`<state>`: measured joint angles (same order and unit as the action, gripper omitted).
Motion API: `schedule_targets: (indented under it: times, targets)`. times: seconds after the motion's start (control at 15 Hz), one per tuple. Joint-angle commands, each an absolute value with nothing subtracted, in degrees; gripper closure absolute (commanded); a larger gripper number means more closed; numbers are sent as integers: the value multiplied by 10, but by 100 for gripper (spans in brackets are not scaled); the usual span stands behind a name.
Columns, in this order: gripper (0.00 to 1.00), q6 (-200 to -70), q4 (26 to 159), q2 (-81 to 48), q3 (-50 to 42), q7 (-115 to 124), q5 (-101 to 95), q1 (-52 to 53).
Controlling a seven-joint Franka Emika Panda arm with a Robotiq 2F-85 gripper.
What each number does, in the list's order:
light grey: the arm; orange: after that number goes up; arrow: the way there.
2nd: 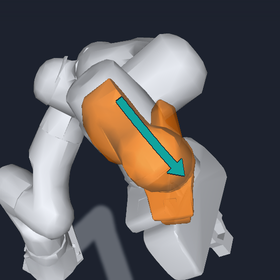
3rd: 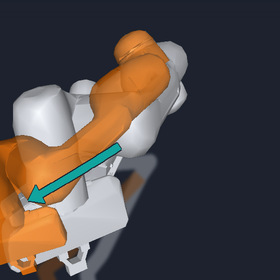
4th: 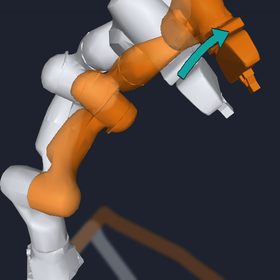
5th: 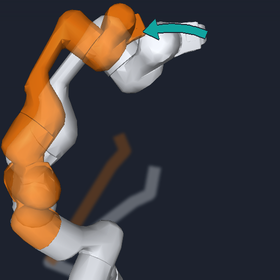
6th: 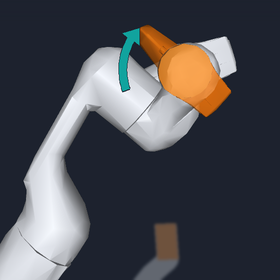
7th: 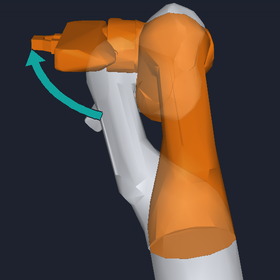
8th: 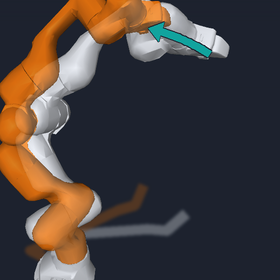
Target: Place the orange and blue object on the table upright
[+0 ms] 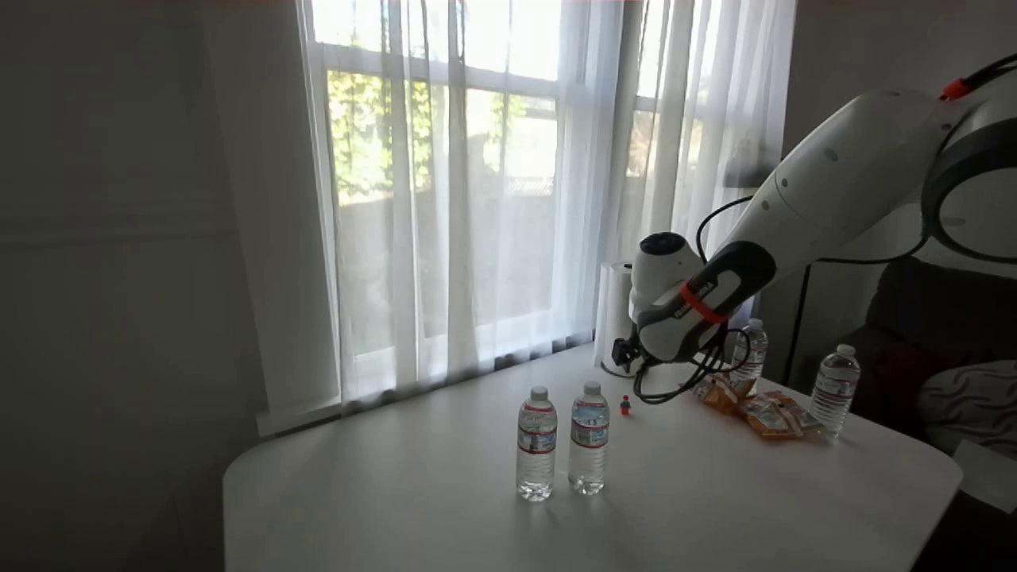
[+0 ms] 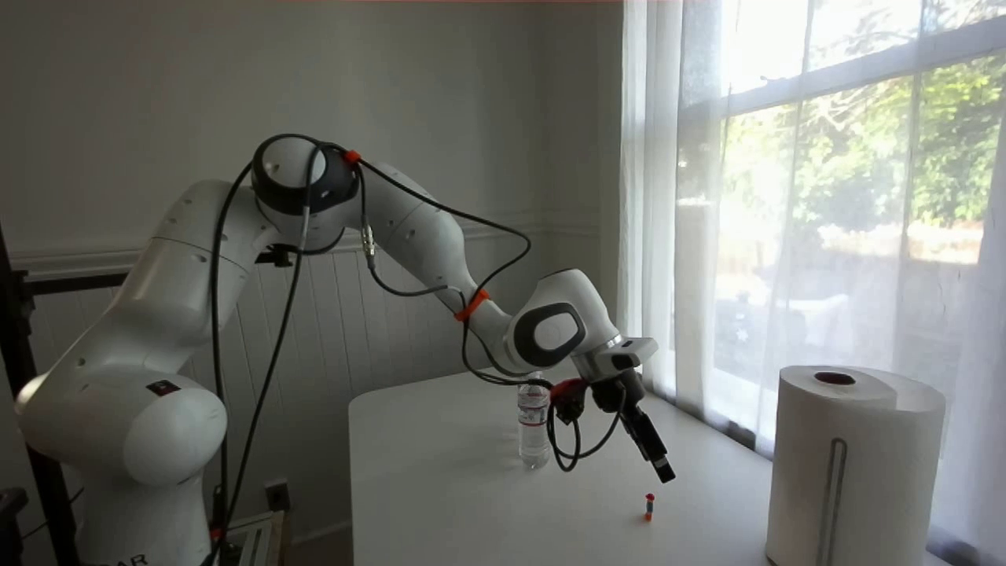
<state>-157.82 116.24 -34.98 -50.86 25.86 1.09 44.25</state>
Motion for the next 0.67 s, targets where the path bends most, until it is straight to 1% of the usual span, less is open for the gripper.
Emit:
schedule_targets:
  times: [0.0, 0.27, 0.6]
  targets:
    - [0, -1532, 1160, -307, -495, 284, -45, 431]
    - [0, -1491, 1156, -282, -482, 304, -87, 421]
    - [0, -1435, 1145, -247, -443, 326, -132, 387]
